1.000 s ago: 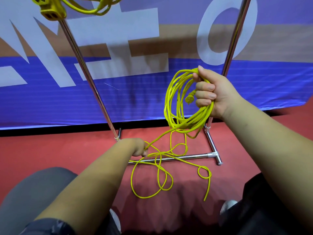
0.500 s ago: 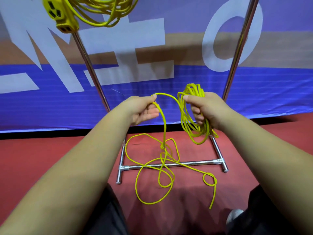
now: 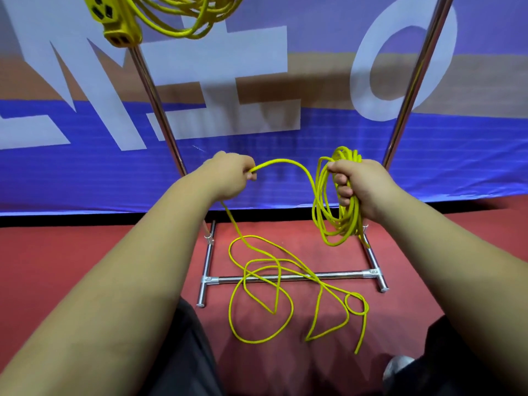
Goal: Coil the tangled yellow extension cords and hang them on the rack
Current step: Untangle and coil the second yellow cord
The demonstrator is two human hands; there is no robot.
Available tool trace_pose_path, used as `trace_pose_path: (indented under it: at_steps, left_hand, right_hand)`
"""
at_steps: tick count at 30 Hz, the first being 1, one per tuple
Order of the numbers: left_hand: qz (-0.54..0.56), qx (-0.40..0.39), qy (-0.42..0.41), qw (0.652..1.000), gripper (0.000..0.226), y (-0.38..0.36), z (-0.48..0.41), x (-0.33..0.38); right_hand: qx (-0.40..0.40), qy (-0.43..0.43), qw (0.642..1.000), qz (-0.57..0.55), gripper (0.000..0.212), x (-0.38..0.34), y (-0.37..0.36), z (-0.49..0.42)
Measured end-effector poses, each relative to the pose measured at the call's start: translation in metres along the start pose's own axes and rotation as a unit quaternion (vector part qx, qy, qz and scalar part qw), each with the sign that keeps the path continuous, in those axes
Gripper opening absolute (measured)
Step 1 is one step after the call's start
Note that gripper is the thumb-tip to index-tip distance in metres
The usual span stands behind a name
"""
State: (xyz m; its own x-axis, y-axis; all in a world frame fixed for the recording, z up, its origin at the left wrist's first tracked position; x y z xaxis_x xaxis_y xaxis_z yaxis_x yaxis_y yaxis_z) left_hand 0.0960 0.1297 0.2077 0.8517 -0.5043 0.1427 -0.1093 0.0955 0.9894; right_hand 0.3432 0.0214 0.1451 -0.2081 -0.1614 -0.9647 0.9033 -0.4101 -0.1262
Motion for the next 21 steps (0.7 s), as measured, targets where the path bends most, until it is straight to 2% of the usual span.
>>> trace_pose_path:
  at_steps: [3, 7, 11, 13, 16, 17, 19, 21]
  left_hand:
    - [-0.014, 0.055, 0.011, 0.998, 0.012, 0.005, -0.004, -0.012]
    - [0.112, 0.104, 0.031, 0.988, 0.015, 0.017, -0.005, -0.028]
    - [0.203, 0.156, 0.109, 0.961, 0.024, 0.029, -0.001, -0.058]
    - [0.328, 0.159, 0.168, 0.916, 0.025, 0.025, 0.0, -0.071]
    - [0.55, 0.158, 0.203, 0.795, 0.025, 0.01, 0.001, -0.076]
    - [0.59, 0.153, 0.194, 0.769, 0.024, 0.007, 0.0, -0.074]
    - [0.635, 0.127, 0.187, 0.739, 0.024, 0.002, 0.0, -0.066]
    - [0.652, 0.09, 0.191, 0.728, 0.03, -0.001, 0.0, -0.058]
  right_hand:
    - [-0.009, -0.015, 1.0, 0.007, 0.012, 0.0, 0.003, -0.002]
    - [-0.022, -0.017, 0.999, 0.018, 0.021, 0.0, -0.001, -0.003]
    - [-0.022, -0.029, 0.999, 0.027, 0.03, 0.004, -0.003, -0.004]
    - [-0.029, -0.035, 0.998, 0.044, 0.034, 0.006, -0.003, -0.004]
    - [-0.045, -0.038, 0.995, 0.079, 0.041, 0.008, -0.007, 0.0]
    - [-0.047, -0.038, 0.995, 0.081, 0.04, 0.009, -0.008, 0.001]
    - [-0.042, -0.037, 0.995, 0.077, 0.035, 0.009, -0.007, 0.002]
    - [-0.031, -0.034, 0.997, 0.066, 0.027, 0.01, -0.005, 0.0]
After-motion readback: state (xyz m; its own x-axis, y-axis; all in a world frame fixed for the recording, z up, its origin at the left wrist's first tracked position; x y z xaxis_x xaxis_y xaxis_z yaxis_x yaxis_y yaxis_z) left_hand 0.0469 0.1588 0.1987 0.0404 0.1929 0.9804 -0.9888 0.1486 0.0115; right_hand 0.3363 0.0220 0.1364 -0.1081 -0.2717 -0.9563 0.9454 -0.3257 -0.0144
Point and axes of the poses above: each hand's wrist, its own z-axis away from the middle knuckle, its own y-axis out of the back of the hand, x = y × z, the point moved 8 cm from there along -z, towards the middle knuckle, and after that the axes turned 3 degrees about x, right-handed, at the moved point
